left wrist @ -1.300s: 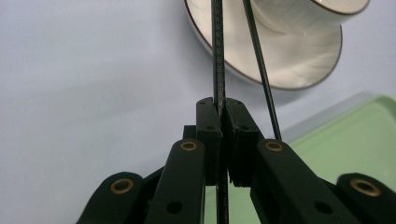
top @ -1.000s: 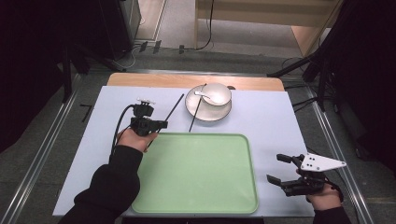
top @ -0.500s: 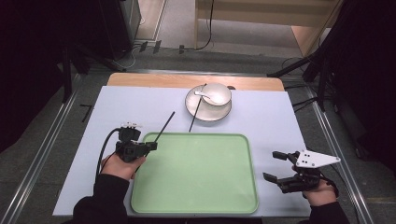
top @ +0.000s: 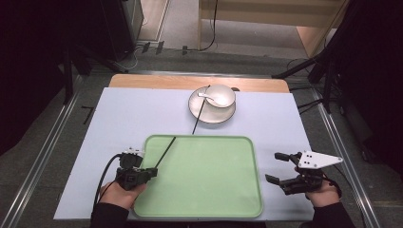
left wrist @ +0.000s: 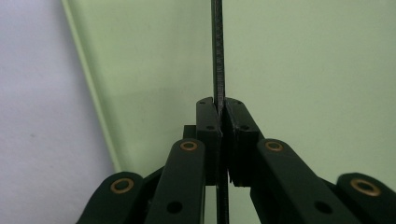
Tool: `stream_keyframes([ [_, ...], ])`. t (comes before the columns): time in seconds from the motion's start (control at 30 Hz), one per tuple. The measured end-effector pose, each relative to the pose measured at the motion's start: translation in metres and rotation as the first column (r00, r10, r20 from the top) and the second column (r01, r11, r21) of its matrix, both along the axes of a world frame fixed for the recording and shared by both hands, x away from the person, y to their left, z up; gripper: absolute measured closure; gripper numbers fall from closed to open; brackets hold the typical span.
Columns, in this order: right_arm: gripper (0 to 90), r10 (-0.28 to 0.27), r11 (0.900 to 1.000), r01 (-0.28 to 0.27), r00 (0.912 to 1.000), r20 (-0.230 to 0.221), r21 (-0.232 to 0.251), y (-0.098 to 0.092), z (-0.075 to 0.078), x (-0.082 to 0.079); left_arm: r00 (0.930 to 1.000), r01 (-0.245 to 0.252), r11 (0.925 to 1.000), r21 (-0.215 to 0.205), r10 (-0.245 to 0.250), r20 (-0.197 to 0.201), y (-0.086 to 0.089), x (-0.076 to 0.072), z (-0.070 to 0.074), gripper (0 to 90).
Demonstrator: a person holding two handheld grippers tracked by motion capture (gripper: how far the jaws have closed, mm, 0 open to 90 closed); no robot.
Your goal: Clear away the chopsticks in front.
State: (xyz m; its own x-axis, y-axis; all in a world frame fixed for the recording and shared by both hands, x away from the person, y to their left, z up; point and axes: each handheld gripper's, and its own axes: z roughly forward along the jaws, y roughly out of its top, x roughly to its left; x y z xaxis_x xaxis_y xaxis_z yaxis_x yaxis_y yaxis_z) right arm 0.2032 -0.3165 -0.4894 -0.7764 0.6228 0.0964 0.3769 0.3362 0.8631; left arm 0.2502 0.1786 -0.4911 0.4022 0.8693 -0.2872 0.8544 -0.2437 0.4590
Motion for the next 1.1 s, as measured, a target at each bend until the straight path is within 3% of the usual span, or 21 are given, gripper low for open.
stream_keyframes([
  [0.13,16.3,0.002,1.000,-0.002,1.0000,0.000,0.000,0.000,0.000,0.000,0.9999,0.000,0.9997,0.025,0.000,-0.017,-0.005,0.004,-0.008,84.8],
  [0.2,16.3,0.002,1.000,-0.002,1.0000,-0.001,0.000,0.000,0.000,0.000,1.0000,0.000,0.9987,0.051,0.000,0.003,-0.008,0.003,-0.010,85.1],
  [0.37,16.3,0.002,1.000,-0.002,1.0000,-0.002,0.000,0.000,0.000,0.000,0.9999,0.010,0.9991,0.041,-0.010,0.001,-0.009,0.003,-0.010,82.2],
  [0.47,16.3,0.003,1.000,-0.003,1.0000,-0.001,0.000,0.000,0.000,0.000,0.9996,0.026,0.9995,0.014,-0.026,-0.010,-0.008,0.005,-0.010,80.3],
  [0.53,16.3,0.003,1.000,-0.003,1.0000,-0.001,0.001,0.000,0.000,-0.001,0.9993,0.039,0.9992,-0.011,-0.039,-0.001,-0.007,0.006,-0.008,75.4],
  [0.6,16.3,0.002,1.000,-0.002,1.0000,-0.002,0.003,0.000,0.000,-0.001,0.9968,0.068,0.9976,-0.017,-0.067,0.045,-0.008,0.008,-0.003,68.1],
  [0.73,16.3,0.001,1.000,-0.001,1.0000,-0.002,0.002,-0.001,0.000,-0.001,0.9892,0.124,0.9895,-0.075,-0.117,0.088,-0.009,0.018,0.004,46.6],
  [0.83,16.3,-0.008,1.000,0.008,1.0000,-0.004,0.001,-0.002,0.000,-0.003,0.9819,0.164,0.9841,-0.068,-0.156,0.107,-0.012,0.028,0.004,37.6],
  [0.9,16.3,-0.010,1.000,0.010,0.9999,-0.002,-0.001,-0.003,0.000,-0.004,0.9800,0.173,0.9836,-0.050,-0.167,0.108,-0.015,0.038,0.008,36.3],
  [1.1,16.3,-0.019,1.000,0.019,0.9998,-0.004,0.001,-0.005,-0.001,-0.006,0.9758,0.202,0.9762,-0.079,-0.194,0.102,-0.021,0.063,0.022,34.3],
])
